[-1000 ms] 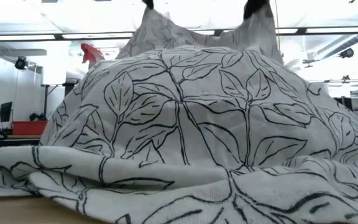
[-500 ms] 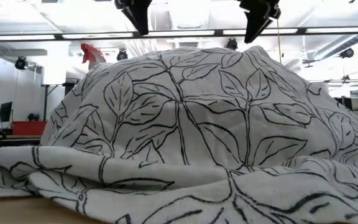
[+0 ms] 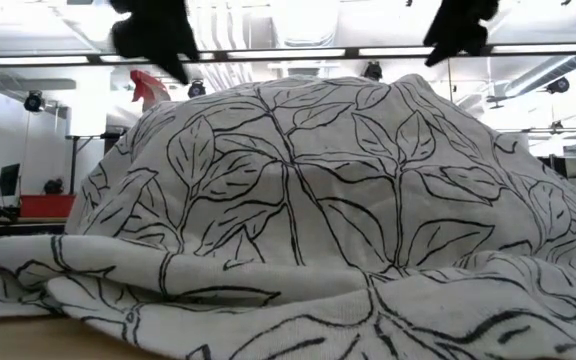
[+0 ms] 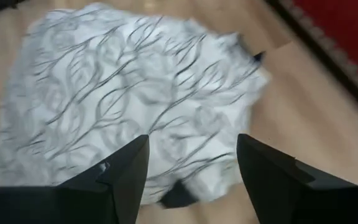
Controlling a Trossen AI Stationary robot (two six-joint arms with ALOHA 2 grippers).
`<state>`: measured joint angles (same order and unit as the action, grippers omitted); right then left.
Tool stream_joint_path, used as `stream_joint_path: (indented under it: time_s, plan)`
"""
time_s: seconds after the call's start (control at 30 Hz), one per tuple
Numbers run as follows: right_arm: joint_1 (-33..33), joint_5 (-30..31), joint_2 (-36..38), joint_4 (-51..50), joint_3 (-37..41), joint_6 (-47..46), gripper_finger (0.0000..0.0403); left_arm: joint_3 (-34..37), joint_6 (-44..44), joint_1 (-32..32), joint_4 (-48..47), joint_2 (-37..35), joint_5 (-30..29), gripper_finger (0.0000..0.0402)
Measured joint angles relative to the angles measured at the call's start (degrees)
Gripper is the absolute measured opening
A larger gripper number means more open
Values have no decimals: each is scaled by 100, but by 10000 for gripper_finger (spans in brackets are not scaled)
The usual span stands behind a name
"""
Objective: Fold Laundry from Bin
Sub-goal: Fold the white floral shirt
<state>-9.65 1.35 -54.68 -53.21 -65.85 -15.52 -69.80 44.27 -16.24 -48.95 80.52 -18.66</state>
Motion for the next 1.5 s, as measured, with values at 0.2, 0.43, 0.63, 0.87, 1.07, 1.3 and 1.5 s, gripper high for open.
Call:
stream_joint_path:
  time_s: [0.2, 0.43, 0.63, 0.87, 1.07, 1.3, 1.5]
  plan:
    - [350, -454, 275, 167, 777, -632, 233, 1108, 1739, -723, 15, -396, 20, 222]
    - [841, -557, 289, 172, 1378, -1274, 233, 1914, 2879, -1084, 152, -729, -25, 227]
    - [1199, -684, 293, 602, 2005, -1952, 233, 2712, 2927, -1100, 1200, -1054, -102, 228]
    - [1316, -839, 287, 935, 2303, -2203, 233, 3396, 3080, -1098, 1600, -1405, -494, 228]
    - [1316, -812, 283, 1329, 2372, -2196, 233, 3943, 2442, -1096, 3249, -1516, -649, 228]
    - [1316, -777, 295, 2378, 3051, -2394, 233, 4390, 1910, -1096, 4729, -1254, -887, 228]
    - [1316, -835, 295, 3079, 3762, -2816, 233, 4402, 1545, -1096, 5177, -920, -1217, 227]
